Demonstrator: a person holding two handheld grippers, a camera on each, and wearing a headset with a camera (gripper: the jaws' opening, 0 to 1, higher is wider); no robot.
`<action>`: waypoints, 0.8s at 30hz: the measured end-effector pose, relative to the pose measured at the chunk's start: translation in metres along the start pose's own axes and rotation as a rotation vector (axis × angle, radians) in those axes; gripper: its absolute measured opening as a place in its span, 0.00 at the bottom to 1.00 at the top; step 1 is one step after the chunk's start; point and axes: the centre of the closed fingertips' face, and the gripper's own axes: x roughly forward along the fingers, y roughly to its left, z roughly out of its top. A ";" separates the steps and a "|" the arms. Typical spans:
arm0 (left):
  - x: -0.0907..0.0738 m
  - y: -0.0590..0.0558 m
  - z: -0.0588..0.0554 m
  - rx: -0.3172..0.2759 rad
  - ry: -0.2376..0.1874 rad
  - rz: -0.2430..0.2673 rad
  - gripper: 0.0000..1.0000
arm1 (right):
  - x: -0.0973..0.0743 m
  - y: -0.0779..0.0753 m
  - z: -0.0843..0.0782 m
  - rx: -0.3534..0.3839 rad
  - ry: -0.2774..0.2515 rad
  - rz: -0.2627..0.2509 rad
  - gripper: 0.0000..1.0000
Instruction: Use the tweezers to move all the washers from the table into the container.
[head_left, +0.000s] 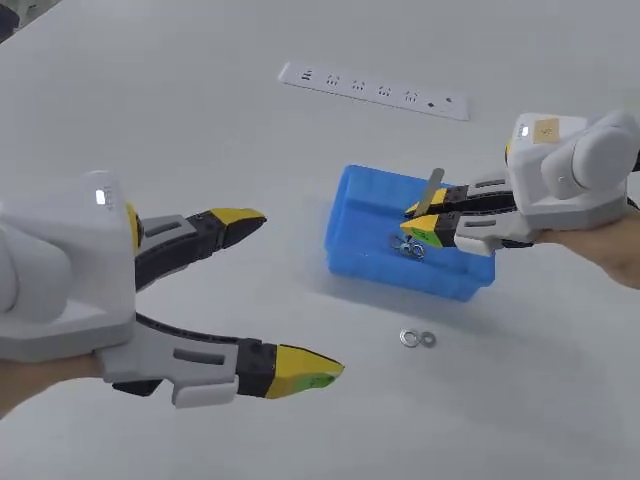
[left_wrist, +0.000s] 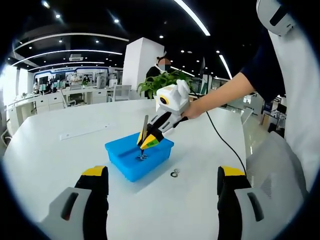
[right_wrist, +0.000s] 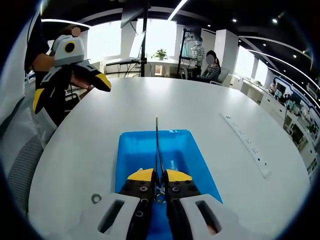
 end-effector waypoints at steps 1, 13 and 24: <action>0.000 0.004 0.002 0.001 -0.007 0.015 0.97 | 0.000 0.002 0.002 -0.009 -0.003 0.002 0.08; 0.052 0.022 0.057 0.095 -0.104 -0.033 0.74 | -0.002 0.013 0.023 -0.066 -0.014 0.030 0.08; 0.102 0.034 0.070 0.115 -0.096 -0.146 0.49 | -0.006 0.019 0.027 -0.090 -0.010 0.048 0.08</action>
